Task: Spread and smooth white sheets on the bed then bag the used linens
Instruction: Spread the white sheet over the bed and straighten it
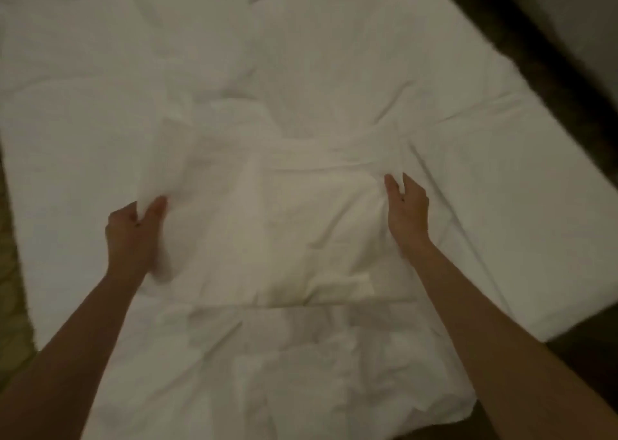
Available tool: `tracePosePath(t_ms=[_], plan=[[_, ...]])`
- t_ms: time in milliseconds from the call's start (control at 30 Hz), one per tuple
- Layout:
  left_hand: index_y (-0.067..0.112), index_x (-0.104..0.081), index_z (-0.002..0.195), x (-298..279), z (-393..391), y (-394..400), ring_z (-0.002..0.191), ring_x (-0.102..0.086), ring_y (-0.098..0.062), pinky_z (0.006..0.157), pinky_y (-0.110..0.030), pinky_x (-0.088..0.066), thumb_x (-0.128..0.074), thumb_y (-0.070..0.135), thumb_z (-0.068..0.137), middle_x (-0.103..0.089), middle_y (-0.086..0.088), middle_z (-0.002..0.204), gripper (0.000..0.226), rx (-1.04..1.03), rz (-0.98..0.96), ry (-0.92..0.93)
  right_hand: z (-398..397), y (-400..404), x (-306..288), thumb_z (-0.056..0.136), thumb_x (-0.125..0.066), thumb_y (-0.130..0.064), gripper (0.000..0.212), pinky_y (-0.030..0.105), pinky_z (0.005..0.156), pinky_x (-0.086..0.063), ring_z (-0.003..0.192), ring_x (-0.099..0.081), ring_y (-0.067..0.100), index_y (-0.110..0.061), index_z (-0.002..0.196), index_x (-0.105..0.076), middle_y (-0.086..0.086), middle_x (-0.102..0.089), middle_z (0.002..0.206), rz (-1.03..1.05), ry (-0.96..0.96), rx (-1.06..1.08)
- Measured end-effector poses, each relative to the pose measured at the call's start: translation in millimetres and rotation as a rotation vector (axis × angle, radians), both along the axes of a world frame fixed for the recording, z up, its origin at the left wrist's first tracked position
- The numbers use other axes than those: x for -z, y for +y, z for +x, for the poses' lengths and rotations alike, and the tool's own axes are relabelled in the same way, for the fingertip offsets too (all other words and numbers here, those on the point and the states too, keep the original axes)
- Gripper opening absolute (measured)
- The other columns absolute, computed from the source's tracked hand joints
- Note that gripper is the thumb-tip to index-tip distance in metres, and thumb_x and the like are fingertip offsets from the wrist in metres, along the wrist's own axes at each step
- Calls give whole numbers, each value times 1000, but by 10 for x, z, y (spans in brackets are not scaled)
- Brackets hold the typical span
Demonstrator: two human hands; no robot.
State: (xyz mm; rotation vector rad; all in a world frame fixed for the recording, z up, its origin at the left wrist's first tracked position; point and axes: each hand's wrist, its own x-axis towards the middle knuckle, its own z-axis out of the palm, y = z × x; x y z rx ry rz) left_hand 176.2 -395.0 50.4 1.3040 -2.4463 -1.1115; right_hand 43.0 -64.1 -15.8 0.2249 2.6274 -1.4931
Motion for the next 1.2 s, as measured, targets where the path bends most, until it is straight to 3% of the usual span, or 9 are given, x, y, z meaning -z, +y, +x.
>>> tracePosePath(t_ms=[233, 300, 400, 467, 700, 800, 900, 1033, 1200], plan=[[9, -45, 60, -126, -1285, 1345, 52, -39, -14, 47, -20, -32, -56, 25, 98, -45, -3, 54, 42, 364, -49, 73, -95, 1592, -235, 103, -43, -28, 40, 28, 104, -37, 118, -55, 27, 0, 127, -56, 13, -61, 125, 9, 84, 359], [5, -52, 67, -49, -1644, 1794, 61, -47, -22, 56, -33, -33, -55, 26, 98, -53, -10, 62, 38, 468, -54, 77, -89, 2043, -233, 103, -41, -30, 36, 28, 99, -40, 110, -57, 26, -4, 120, -59, 8, -63, 115, 6, 118, 462], [0, -61, 82, 71, -2147, 2428, 76, -53, -21, 63, -30, -31, -54, 28, 99, -59, -15, 77, 33, 622, -65, 100, -71, 2626, -156, 103, -40, -32, 28, 26, 87, -47, 89, -57, 16, -12, 100, -59, 1, -61, 96, 59, 153, 595], [-5, -65, 90, 135, -2450, 2824, 79, -56, -23, 66, -29, -31, -53, 29, 99, -63, -21, 83, 37, 739, -109, 112, -54, 2948, -57, 103, -40, -32, 30, 22, 86, -45, 91, -56, 12, -10, 107, -60, -2, -60, 100, 68, 153, 689], [-1, -67, 106, 435, -3375, 3843, 103, -62, -36, 71, -32, -37, -49, 29, 99, -66, -26, 106, 36, 946, -135, 76, -21, 3596, 523, 102, -45, -31, 40, 33, 104, -46, 118, -57, 18, -6, 132, -54, 6, -60, 129, -112, 64, 1043], [2, -63, 123, 748, -3454, 3843, 114, -59, -34, 92, -38, -46, -61, 32, 94, -63, -21, 122, 42, 935, -21, -201, 66, 3631, 705, 99, -51, -32, 47, 32, 104, -43, 121, -53, 22, -9, 140, -46, 7, -53, 137, -337, -241, 1134], [1, -54, 133, 1006, -3314, 3583, 112, -61, -36, 96, -45, -50, -75, 31, 82, -60, -20, 128, 62, 819, 50, -414, 272, 3565, 661, 90, -65, -36, 49, 32, 91, -47, 100, -58, 18, -12, 131, -53, 0, -61, 114, -562, -407, 1050], [-7, -58, 117, 1097, -3241, 3394, 61, -66, -10, 53, -17, -55, -68, 12, 89, -61, -15, 108, 35, 613, 352, -313, 510, 3387, 669, 86, -70, -32, 50, 32, 88, -49, 93, -60, 15, -8, 128, -55, -2, -61, 106, -508, -416, 961], [-5, -58, 112, 1094, -3203, 3334, 67, -61, -11, 60, -21, -58, -62, 9, 93, -59, -9, 89, 24, 481, 510, -165, 564, 3185, 711, 90, -67, -28, 37, 32, 85, -51, 95, -62, 17, -7, 120, -62, -6, -64, 96, -385, -295, 1017]])
